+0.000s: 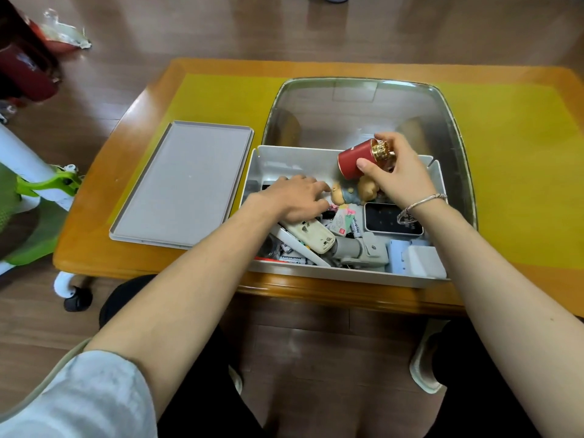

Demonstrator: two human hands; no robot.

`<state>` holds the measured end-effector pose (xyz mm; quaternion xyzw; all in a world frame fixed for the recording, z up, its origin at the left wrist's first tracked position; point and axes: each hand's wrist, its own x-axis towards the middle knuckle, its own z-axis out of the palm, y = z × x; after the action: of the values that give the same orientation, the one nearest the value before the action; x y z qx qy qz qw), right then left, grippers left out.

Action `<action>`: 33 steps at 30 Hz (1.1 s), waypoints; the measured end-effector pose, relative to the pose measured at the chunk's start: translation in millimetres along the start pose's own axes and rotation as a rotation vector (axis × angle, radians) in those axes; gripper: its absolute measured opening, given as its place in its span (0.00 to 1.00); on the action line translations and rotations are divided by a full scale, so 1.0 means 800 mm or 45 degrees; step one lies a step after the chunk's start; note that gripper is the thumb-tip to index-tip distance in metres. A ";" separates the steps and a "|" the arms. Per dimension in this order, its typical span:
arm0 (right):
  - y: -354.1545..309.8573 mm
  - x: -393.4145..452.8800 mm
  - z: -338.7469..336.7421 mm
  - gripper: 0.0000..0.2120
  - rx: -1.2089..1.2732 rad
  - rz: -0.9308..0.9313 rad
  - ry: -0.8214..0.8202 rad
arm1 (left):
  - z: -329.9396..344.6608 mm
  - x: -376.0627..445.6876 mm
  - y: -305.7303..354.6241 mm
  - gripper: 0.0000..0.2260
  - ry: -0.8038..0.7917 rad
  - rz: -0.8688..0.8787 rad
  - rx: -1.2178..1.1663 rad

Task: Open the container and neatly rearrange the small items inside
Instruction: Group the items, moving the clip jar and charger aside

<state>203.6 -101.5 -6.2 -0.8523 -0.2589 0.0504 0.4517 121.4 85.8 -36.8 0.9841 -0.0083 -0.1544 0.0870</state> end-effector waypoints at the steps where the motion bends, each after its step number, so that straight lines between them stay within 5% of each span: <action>1: -0.001 -0.001 0.002 0.26 0.015 -0.002 -0.007 | 0.002 -0.002 0.000 0.24 -0.023 0.001 0.012; 20: -0.023 0.025 0.059 0.25 -0.827 -0.395 -0.426 | 0.013 -0.033 0.007 0.26 -0.147 -0.068 0.007; 24: -0.024 0.026 0.071 0.24 -0.926 -0.329 -0.414 | 0.008 -0.036 0.003 0.18 0.090 -0.065 -0.383; 27: -0.023 0.025 0.076 0.27 -0.903 -0.324 -0.431 | 0.003 -0.028 -0.012 0.13 0.316 -0.218 -0.354; 33: -0.020 0.020 0.072 0.25 -0.907 -0.388 -0.392 | 0.006 -0.014 -0.023 0.18 0.011 -0.454 -0.270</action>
<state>193.1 -43.6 -24.8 -0.8898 -0.4477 0.0171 0.0871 108.9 103.7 -40.7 0.9560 0.1828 -0.1630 0.1614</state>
